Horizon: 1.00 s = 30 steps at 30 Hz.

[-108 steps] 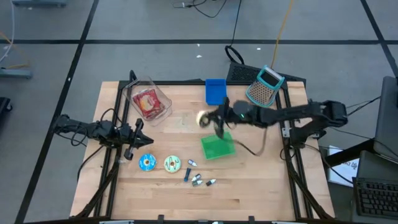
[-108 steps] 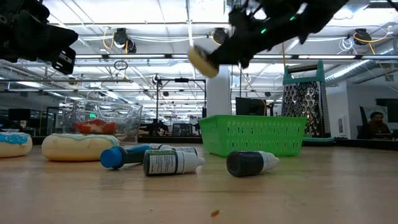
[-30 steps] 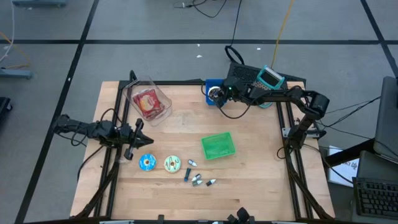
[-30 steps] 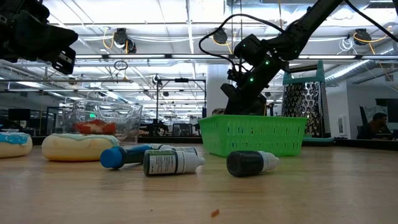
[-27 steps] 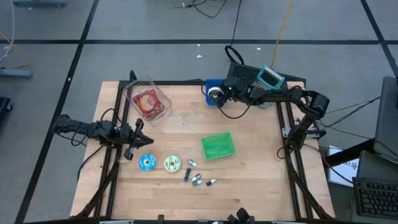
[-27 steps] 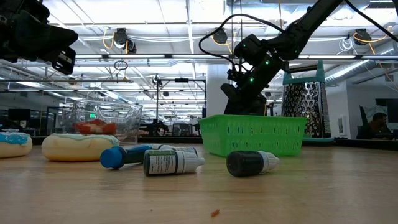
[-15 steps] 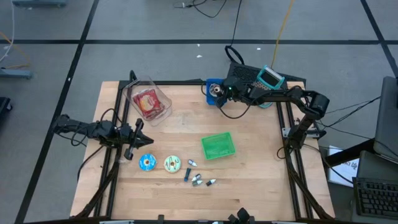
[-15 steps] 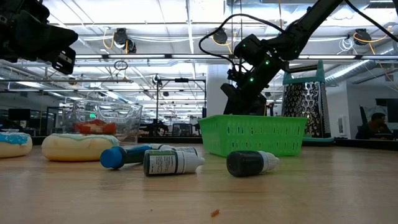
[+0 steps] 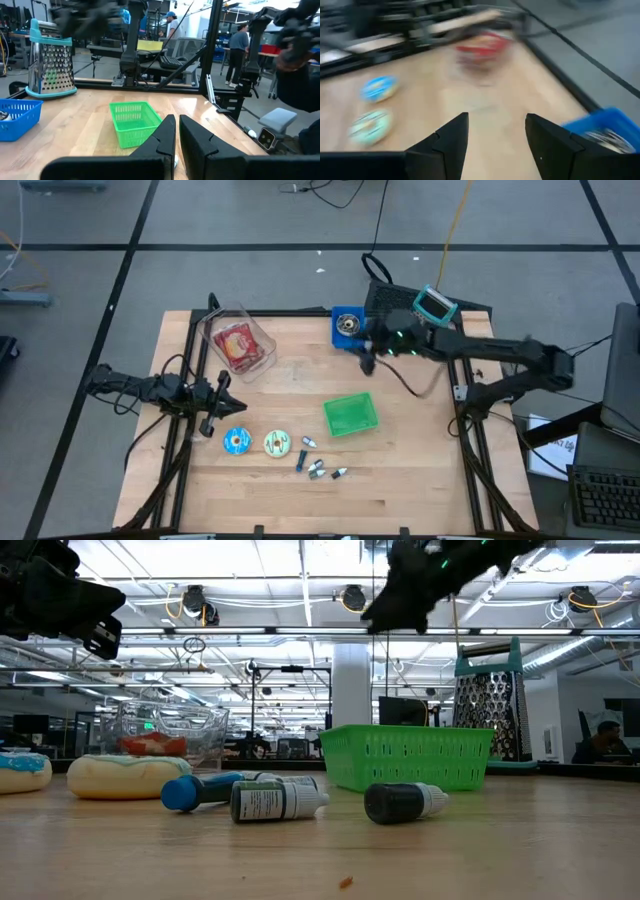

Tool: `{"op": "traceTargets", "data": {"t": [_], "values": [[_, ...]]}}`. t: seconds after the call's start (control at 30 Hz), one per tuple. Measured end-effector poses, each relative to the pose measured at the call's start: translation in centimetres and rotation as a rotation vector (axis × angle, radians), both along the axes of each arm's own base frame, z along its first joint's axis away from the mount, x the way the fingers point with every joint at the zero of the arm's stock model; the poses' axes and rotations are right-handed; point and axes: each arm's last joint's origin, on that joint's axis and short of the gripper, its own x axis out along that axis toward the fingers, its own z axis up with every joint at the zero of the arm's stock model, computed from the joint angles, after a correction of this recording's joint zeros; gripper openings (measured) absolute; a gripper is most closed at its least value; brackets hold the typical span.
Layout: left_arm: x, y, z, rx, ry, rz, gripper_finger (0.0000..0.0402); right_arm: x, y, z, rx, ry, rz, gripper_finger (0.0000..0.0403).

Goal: Pick & Place Food Item
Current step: Put the blue donut into the blue bin

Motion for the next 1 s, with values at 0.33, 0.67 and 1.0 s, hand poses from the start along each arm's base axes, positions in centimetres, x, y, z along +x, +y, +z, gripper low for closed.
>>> {"op": "traceTargets", "data": {"t": [0.33, 0.67, 1.0], "values": [[0.0, 0.0, 0.0, 0.000, 0.000, 0.000, 0.0024, -2.7, 8.6, -1.1, -0.178, -0.208, 0.365, 0.0183], [-0.2, 0.0, 1.3, -0.092, -0.120, -0.011, 0.0024, -3.6, 9.6, -4.3, -0.169, -0.290, 0.396, 0.0181], [-0.3, 0.1, 1.7, -0.255, -0.135, -0.039, 0.0024, -3.7, 9.6, -4.8, -0.146, -0.278, 0.391, 0.0176]]}}
